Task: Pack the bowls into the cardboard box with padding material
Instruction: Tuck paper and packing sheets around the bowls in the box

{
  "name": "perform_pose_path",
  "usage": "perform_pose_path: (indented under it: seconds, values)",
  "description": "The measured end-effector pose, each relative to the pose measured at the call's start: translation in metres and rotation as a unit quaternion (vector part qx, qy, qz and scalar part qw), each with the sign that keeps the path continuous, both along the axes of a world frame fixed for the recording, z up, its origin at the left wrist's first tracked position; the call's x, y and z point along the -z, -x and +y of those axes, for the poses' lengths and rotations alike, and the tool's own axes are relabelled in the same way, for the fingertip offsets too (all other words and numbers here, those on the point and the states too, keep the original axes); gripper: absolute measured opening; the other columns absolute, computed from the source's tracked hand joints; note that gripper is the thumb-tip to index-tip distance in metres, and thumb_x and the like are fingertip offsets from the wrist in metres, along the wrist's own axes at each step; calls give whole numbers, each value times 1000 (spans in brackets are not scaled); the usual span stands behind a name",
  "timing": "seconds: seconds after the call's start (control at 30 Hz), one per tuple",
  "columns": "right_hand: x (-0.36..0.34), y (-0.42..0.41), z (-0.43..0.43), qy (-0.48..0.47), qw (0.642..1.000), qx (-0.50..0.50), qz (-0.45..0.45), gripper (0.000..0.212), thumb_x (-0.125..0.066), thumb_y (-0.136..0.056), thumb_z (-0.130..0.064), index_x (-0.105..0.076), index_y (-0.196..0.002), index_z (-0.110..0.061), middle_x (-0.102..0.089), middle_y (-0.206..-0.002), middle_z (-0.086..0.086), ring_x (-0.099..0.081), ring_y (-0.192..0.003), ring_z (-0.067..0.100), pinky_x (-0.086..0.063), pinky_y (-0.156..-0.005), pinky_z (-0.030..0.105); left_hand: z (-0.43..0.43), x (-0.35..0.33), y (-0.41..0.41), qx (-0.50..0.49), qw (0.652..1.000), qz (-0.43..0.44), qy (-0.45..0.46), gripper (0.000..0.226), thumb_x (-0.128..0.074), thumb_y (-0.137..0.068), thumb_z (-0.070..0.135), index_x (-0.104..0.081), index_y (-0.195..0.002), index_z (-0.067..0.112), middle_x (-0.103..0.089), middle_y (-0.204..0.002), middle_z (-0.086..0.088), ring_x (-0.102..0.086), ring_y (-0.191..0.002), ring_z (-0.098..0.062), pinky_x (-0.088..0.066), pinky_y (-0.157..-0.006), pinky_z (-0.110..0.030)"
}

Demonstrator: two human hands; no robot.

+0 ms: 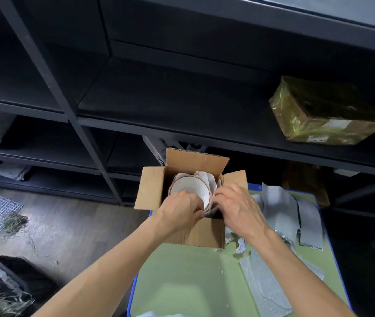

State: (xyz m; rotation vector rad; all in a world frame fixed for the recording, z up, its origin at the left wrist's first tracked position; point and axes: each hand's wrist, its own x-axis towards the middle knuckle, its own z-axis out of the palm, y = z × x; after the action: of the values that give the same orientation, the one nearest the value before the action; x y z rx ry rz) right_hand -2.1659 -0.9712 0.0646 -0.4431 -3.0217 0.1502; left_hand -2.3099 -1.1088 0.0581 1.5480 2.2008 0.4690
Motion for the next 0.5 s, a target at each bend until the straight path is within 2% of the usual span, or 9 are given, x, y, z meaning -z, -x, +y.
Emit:
perform_pose_path:
  seconds: [0.07, 0.23, 0.5]
  values:
    - [-5, -2, 0, 4, 1000, 18, 17, 43, -66, -70, 9, -73, -103, -18, -67, -104, -7, -57, -99, 21, -49, -81, 30, -4, 3, -2, -16, 1000, 3, -9, 21, -55, -92, 34, -73, -89, 24, -72, -85, 0, -58, -79, -24, -51, -65, -33]
    - [-3, 2, 6, -25, 997, 69, 35, 20, -78, -79, -10, -77, -99, -14, -71, -97, -5, -58, -97, 19, -52, -77, 30, -8, 3, -8, -39, 999, 4, -30, 21, -53, -91, 33, -72, -90, 24, -72, -91, 2, -62, -86, -24, -45, -65, -31]
    - [0, 2, 2, -24, 995, 91, 35, 29, -79, -79, -15, -74, -108, -16, -70, -105, -4, -58, -102, 20, -49, -87, 32, -26, 3, -13, -62, 995, -3, -81, 17, -55, -93, 30, -69, -100, 24, -64, -96, 1, -58, -95, -23, -47, -72, -35]
